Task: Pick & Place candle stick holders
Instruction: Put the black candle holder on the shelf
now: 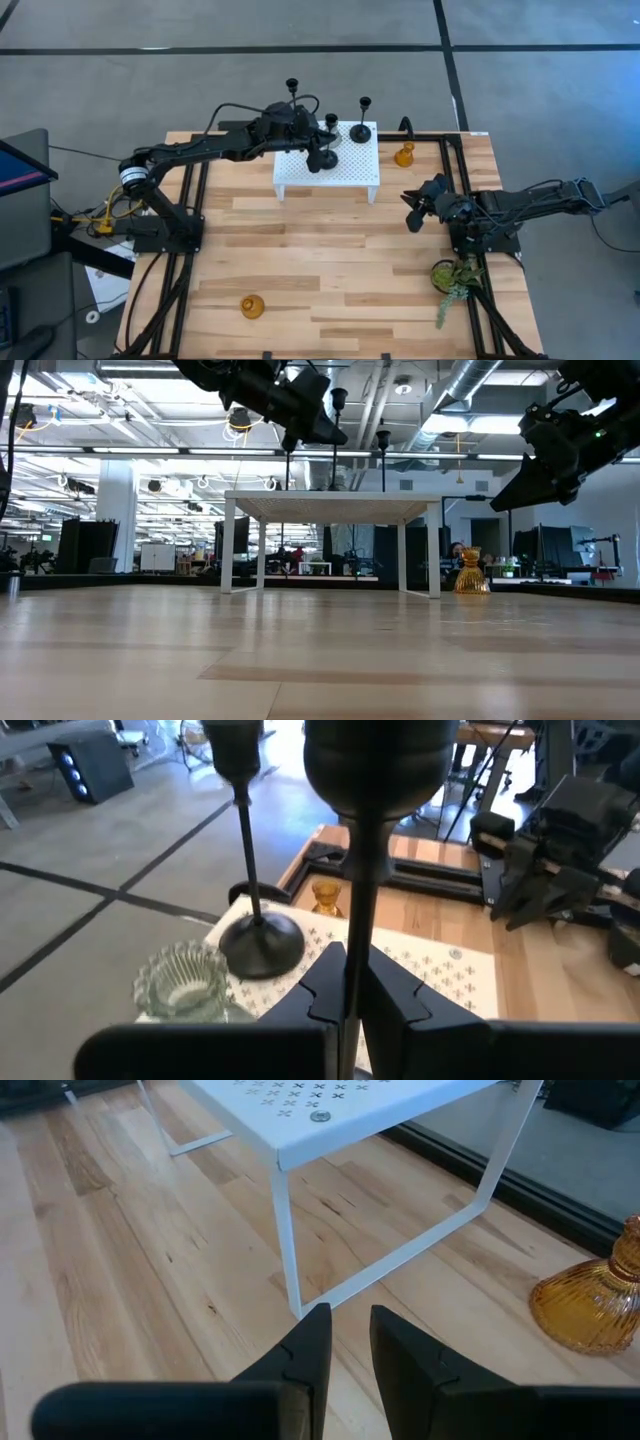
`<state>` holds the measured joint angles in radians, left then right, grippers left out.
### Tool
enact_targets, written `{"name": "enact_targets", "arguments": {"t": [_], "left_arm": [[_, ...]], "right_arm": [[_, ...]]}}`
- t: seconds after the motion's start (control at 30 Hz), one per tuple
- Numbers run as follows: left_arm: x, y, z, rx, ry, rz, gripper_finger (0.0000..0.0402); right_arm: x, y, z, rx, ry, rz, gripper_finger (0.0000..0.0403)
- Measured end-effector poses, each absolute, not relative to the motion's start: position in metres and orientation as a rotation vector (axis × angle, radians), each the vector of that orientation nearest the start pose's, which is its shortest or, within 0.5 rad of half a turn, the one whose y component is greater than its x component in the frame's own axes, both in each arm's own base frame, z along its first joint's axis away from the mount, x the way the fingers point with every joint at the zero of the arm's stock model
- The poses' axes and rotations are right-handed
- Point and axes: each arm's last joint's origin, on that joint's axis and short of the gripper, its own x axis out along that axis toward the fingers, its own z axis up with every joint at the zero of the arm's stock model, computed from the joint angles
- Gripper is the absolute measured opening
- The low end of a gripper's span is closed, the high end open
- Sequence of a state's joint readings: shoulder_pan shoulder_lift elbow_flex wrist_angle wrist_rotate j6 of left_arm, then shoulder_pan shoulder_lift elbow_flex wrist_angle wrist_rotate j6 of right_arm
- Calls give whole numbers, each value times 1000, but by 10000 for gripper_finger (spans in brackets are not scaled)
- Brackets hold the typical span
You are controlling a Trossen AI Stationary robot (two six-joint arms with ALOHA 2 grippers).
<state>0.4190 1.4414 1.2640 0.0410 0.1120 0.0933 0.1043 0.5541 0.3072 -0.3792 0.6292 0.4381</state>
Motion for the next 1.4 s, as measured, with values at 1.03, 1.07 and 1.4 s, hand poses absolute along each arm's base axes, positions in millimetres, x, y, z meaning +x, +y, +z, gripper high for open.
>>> {"name": "enact_targets", "arguments": {"t": [1.03, 1.07, 1.4], "left_arm": [[289, 119, 373, 85, 140, 378, 15], [290, 117, 373, 86, 132, 365, 15], [297, 111, 376, 110, 81, 327, 15]], "right_arm": [[123, -4, 188, 192, 457, -622, 65], [123, -4, 188, 193, 455, -622, 65], [124, -4, 189, 194, 451, -621, 65]]}}
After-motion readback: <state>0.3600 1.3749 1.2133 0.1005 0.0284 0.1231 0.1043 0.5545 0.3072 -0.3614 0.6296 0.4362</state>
